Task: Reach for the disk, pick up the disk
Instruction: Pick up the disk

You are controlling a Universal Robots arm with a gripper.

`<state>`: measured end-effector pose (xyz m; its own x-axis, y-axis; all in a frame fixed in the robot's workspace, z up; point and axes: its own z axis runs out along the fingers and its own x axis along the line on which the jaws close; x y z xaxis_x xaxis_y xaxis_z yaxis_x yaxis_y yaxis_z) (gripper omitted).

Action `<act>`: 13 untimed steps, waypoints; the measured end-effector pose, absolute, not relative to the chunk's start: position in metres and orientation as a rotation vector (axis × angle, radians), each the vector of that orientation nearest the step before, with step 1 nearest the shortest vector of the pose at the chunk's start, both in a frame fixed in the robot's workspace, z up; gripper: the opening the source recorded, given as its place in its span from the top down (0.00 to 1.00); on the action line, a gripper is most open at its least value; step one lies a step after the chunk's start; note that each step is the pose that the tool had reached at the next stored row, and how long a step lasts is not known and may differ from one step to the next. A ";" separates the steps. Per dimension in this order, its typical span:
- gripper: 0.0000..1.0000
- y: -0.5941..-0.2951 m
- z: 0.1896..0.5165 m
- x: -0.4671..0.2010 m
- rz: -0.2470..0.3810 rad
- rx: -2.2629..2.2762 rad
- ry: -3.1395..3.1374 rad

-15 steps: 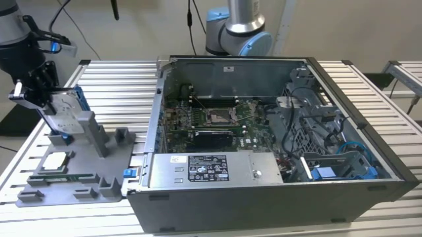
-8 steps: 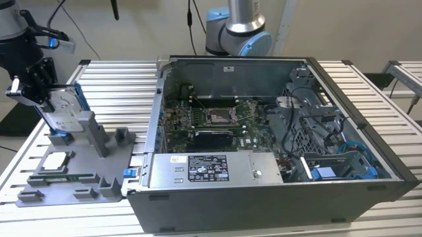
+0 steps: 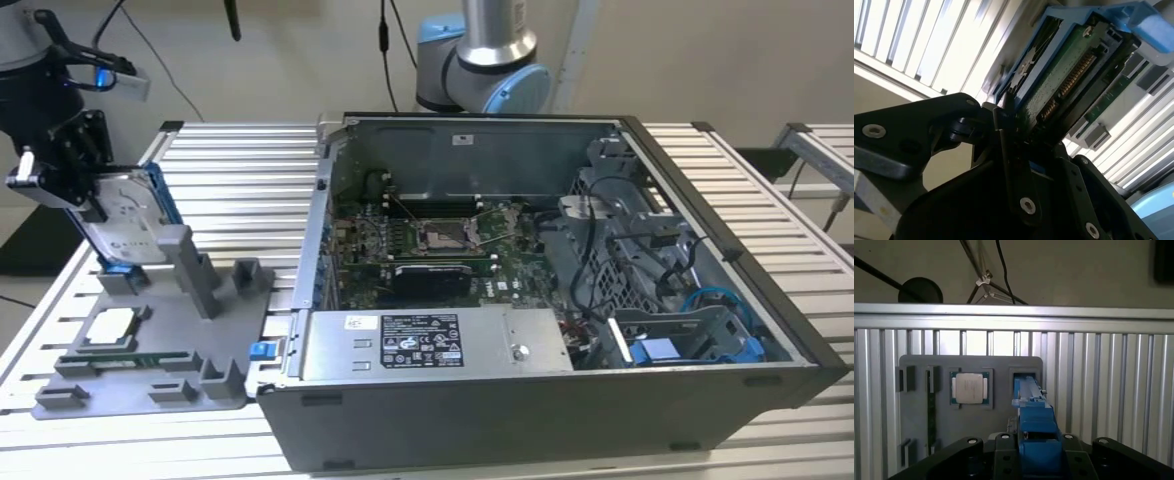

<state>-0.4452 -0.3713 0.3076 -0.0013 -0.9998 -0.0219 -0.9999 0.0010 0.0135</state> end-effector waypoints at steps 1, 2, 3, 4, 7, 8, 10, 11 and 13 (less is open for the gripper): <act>1.00 -0.371 0.309 -0.445 0.039 -2.216 2.218; 1.00 -0.371 0.310 -0.445 0.039 -2.216 2.218; 1.00 -0.371 0.311 -0.445 0.039 -2.216 2.218; 1.00 -0.371 0.312 -0.445 0.039 -2.216 2.218; 1.00 -0.371 0.316 -0.445 0.039 -2.216 2.218; 1.00 -0.371 0.317 -0.445 0.039 -2.216 2.218; 1.00 -0.371 0.319 -0.445 0.039 -2.216 2.218; 1.00 -0.371 0.320 -0.445 0.039 -2.216 2.218; 1.00 -0.371 0.323 -0.445 0.039 -2.216 2.218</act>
